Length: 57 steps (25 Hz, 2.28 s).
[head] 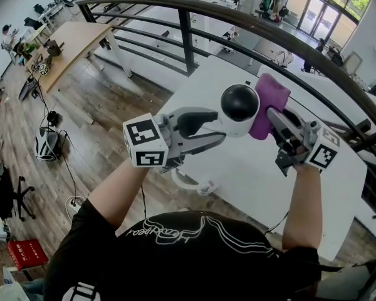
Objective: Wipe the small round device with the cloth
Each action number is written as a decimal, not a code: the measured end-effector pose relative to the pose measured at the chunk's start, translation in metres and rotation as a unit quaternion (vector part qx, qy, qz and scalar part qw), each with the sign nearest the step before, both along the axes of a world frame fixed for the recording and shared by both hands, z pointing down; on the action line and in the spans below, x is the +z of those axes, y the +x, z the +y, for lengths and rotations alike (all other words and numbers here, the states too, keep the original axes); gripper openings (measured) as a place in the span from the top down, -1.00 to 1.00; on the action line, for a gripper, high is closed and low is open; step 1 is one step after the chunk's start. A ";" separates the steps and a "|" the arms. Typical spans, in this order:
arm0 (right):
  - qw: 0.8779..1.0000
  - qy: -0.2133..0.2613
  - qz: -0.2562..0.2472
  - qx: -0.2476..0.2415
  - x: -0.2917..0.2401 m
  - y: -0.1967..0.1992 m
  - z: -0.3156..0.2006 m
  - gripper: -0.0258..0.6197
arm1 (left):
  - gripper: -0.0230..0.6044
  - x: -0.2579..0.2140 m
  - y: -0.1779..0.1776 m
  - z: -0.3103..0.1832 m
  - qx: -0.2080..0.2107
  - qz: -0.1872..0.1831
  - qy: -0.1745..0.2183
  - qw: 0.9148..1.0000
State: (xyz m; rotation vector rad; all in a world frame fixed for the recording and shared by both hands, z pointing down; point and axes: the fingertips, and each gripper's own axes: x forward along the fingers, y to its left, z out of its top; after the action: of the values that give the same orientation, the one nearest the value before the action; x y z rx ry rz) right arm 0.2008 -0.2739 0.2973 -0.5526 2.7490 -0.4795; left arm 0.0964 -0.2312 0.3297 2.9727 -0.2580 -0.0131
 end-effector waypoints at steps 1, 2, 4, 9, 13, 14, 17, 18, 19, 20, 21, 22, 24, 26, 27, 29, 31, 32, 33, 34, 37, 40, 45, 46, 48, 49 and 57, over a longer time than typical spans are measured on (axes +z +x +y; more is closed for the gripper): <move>1.000 0.005 -0.004 0.014 -0.002 0.002 0.001 0.73 | 0.29 0.000 0.000 -0.001 0.000 -0.002 0.003 1.000; 1.000 0.010 -0.006 0.028 -0.003 0.004 0.004 0.73 | 0.29 0.000 0.001 -0.002 0.000 -0.004 0.004 1.000; 0.998 0.015 -0.002 0.053 -0.003 0.009 0.011 0.73 | 0.29 0.001 0.001 -0.003 0.001 -0.004 0.005 1.000; 0.995 0.003 -0.036 0.092 -0.004 0.024 0.040 0.73 | 0.29 0.003 -0.003 0.000 0.008 -0.002 0.012 1.000; 0.990 0.007 -0.049 0.133 -0.011 0.024 0.051 0.73 | 0.26 -0.001 -0.014 -0.006 0.042 0.011 0.011 0.999; 0.988 0.008 -0.052 0.144 -0.012 0.021 0.053 0.73 | 0.25 0.000 -0.017 -0.008 0.059 0.013 0.011 0.998; 0.981 0.010 -0.066 0.184 -0.009 0.013 0.057 0.73 | 0.20 0.001 -0.023 -0.017 0.109 0.016 0.014 0.994; 0.977 0.008 -0.071 0.201 -0.008 0.010 0.057 0.73 | 0.17 0.000 -0.025 -0.023 0.122 0.017 0.015 0.992; 0.973 0.006 -0.078 0.218 -0.007 0.006 0.057 0.73 | 0.13 -0.002 -0.028 -0.029 0.136 0.019 0.015 0.990; 0.967 0.003 -0.085 0.239 -0.007 0.003 0.058 0.73 | 0.09 -0.004 -0.031 -0.034 0.153 0.021 0.015 0.988; 0.961 0.001 -0.092 0.262 -0.008 0.001 0.061 0.73 | 0.06 -0.006 -0.033 -0.037 0.175 0.022 0.014 0.984; 0.952 0.001 -0.099 0.288 -0.010 -0.001 0.068 0.73 | 0.04 -0.007 -0.033 -0.037 0.201 0.021 0.013 0.979; 0.933 0.007 -0.116 0.341 -0.014 -0.003 0.088 0.73 | 0.02 -0.009 -0.031 -0.035 0.252 0.018 0.010 0.967; 0.916 0.013 -0.129 0.379 -0.017 -0.006 0.107 0.73 | 0.01 -0.013 -0.025 -0.034 0.290 0.020 0.004 0.957; 0.910 0.015 -0.134 0.392 -0.018 -0.007 0.115 0.73 | 0.01 -0.014 -0.021 -0.033 0.303 0.022 0.001 0.953; 0.898 0.018 -0.143 0.415 -0.021 -0.011 0.128 0.73 | 0.01 -0.015 -0.016 -0.031 0.323 0.021 0.000 0.946; 0.886 0.022 -0.157 0.436 -0.024 -0.015 0.140 0.73 | 0.01 -0.015 -0.013 -0.028 0.345 0.017 0.005 0.938; 0.881 0.023 -0.165 0.442 -0.024 -0.017 0.146 0.73 | 0.01 -0.014 -0.011 -0.025 0.357 0.016 0.007 0.934; 0.879 0.024 -0.173 0.444 -0.024 -0.019 0.149 0.73 | 0.01 -0.014 -0.009 -0.023 0.367 0.015 0.010 0.930; 0.878 0.024 -0.182 0.443 -0.023 -0.020 0.152 0.73 | 0.01 -0.014 -0.007 -0.022 0.374 0.013 0.012 0.927; 0.880 0.025 -0.199 0.430 -0.024 -0.033 0.154 0.73 | 0.01 -0.013 -0.004 -0.023 0.384 0.007 0.017 0.923; 0.878 0.041 -0.221 0.423 -0.038 -0.051 0.154 0.73 | 0.01 -0.016 -0.003 -0.025 0.398 0.012 0.019 0.917; 0.837 0.050 -0.298 0.456 -0.040 -0.060 0.146 0.73 | 0.01 -0.030 0.001 -0.031 0.434 0.032 0.017 0.900; 0.831 0.053 -0.308 0.461 -0.039 -0.062 0.144 0.73 | 0.01 -0.032 0.001 -0.031 0.445 0.033 0.019 0.895; 0.820 0.061 -0.325 0.467 -0.037 -0.067 0.139 0.73 | 0.01 -0.034 0.001 -0.030 0.464 0.033 0.027 0.885; 0.816 0.063 -0.329 0.471 -0.037 -0.069 0.136 0.73 | 0.01 -0.034 0.001 -0.031 0.472 0.033 0.029 0.881; 0.786 0.071 -0.334 0.516 -0.036 -0.081 0.123 0.73 | 0.01 -0.039 -0.004 -0.027 0.511 0.050 0.025 0.858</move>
State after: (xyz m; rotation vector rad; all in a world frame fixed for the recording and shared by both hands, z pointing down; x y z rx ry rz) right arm 0.1195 -0.1508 0.2615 -1.3766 1.4637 -0.1220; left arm 0.0924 -0.2578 0.2911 2.7358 1.3322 -0.0480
